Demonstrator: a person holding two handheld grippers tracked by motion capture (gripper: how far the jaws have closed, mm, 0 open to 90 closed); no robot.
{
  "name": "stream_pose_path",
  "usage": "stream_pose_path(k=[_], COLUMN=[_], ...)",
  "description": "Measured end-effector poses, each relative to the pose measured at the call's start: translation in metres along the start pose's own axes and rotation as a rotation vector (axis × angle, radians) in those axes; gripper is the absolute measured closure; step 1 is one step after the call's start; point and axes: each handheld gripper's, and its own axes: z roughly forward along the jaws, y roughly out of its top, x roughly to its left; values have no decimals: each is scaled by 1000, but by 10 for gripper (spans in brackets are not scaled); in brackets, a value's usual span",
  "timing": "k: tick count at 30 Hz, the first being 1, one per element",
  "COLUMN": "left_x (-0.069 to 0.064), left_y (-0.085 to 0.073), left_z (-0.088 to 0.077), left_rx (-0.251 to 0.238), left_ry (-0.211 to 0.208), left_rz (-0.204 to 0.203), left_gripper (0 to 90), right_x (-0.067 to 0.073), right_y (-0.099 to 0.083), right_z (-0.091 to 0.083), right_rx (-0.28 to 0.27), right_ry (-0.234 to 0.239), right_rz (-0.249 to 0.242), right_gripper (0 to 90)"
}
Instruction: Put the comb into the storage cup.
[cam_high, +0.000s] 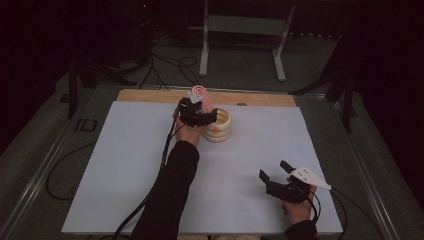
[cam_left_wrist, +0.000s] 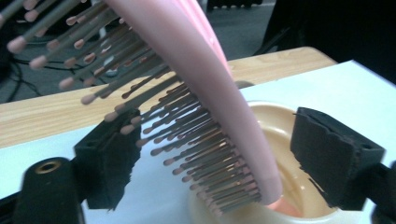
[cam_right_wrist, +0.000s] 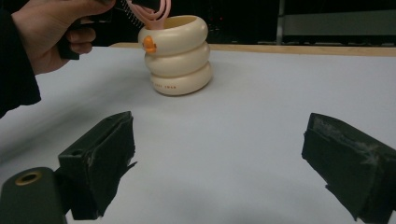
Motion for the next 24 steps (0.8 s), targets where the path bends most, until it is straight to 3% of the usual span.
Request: stream_pose_path(k=[3, 10, 16, 21, 24], left_x=[-1, -1, 3, 9, 12], left_y=[-1, -6, -9, -11, -13], left_z=[0, -1, -2, -9, -12], left_rx=[2, 15, 32, 8, 15], left_ry=[25, 18, -1, -11, -10], left_rz=[12, 30, 14, -27, -20], left_gripper=[152, 63, 6, 5, 3], right_x=[0, 0, 0, 0, 0], right_y=[0, 0, 0, 0, 0], right_z=[0, 0, 0, 0, 0], right_rx=[2, 3, 3, 4, 4], right_ry=[0, -2, 0, -2, 0], right_rz=[1, 3, 1, 1, 1], right_gripper=[92, 92, 92, 92, 92])
